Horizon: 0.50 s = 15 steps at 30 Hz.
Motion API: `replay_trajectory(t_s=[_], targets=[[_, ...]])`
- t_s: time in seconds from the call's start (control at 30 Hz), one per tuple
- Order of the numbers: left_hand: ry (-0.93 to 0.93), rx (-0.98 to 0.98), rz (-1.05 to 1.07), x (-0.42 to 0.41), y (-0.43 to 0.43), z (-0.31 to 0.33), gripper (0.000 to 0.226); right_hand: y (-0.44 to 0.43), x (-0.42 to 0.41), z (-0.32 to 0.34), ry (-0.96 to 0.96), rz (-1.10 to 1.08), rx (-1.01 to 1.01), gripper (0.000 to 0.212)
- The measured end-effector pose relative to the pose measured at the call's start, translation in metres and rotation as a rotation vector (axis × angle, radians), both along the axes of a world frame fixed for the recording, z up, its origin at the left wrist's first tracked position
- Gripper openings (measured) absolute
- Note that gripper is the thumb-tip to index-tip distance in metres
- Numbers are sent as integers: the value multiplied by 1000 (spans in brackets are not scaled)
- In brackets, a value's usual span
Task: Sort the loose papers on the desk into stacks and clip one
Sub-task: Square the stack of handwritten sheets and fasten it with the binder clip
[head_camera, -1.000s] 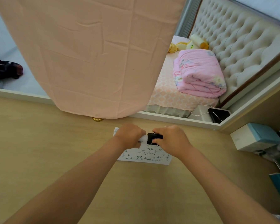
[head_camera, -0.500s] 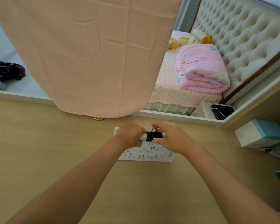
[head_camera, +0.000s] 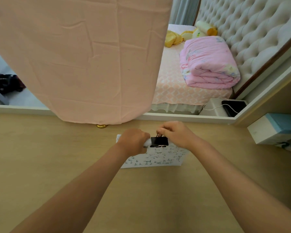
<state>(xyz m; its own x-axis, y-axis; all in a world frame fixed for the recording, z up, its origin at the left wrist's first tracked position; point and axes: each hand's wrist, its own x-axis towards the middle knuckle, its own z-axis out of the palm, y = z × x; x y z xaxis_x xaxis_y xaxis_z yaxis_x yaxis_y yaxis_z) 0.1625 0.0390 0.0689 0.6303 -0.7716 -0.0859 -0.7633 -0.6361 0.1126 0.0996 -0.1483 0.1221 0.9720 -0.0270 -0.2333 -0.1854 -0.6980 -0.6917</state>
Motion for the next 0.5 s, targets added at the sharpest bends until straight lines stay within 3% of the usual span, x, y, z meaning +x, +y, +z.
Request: replay_trajectory(t_s=[0.2, 0.33, 0.5], targets=[[-21, 3, -22, -6, 3, -3, 17, 6, 42, -35, 178, -167, 22, 20], [-33, 9, -13, -8, 3, -3, 16, 5, 59, -46, 257, -167, -158, 18], [-44, 30, -27, -13, 2, -1, 15, 5, 62, -58, 525, -18, -516, 29]])
